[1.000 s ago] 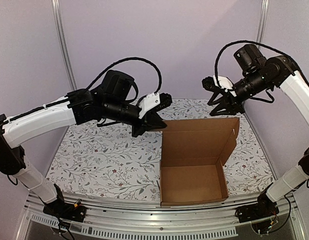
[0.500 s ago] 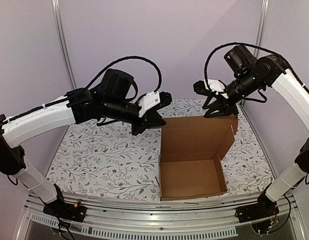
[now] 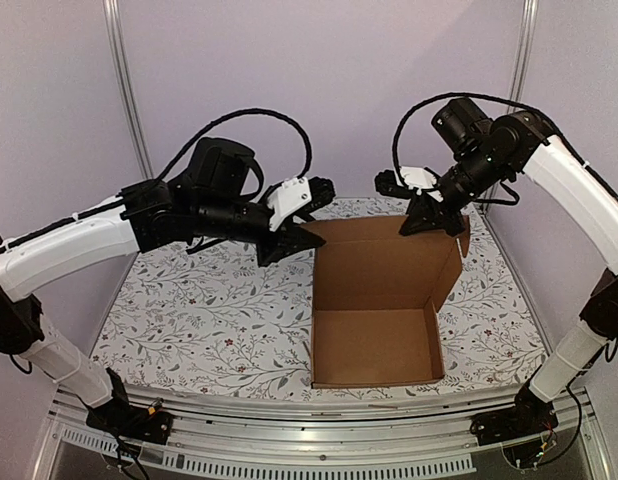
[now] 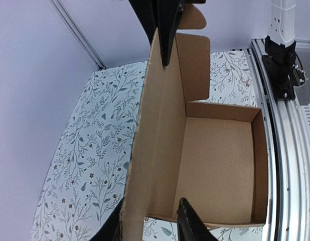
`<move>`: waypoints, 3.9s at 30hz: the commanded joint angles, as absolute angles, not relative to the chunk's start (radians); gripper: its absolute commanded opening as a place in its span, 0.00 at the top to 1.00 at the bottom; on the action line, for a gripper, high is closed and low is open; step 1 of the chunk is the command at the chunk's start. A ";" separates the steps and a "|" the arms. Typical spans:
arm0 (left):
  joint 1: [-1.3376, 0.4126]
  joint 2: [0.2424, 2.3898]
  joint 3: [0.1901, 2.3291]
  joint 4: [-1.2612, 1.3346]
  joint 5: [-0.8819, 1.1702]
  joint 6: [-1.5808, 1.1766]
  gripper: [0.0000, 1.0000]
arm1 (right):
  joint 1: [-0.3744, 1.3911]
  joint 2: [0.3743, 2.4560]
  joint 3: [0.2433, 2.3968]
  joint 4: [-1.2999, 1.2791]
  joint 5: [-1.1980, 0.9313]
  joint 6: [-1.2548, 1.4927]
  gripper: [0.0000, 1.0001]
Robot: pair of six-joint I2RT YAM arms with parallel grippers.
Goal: Fold the paper box
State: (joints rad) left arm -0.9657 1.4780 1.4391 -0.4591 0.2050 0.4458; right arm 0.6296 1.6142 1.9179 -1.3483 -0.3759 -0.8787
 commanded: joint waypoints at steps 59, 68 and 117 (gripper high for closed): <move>-0.881 1.401 1.273 -0.290 0.568 0.349 0.53 | 0.635 1.699 1.998 -1.499 -0.495 -0.796 1.00; -0.906 1.483 1.321 -0.230 0.562 0.319 0.60 | 0.636 1.703 1.999 -1.502 -0.530 -0.793 1.00; -0.861 1.458 1.306 -0.272 0.462 0.334 0.52 | 0.545 1.538 1.893 -1.504 -0.507 -0.789 0.63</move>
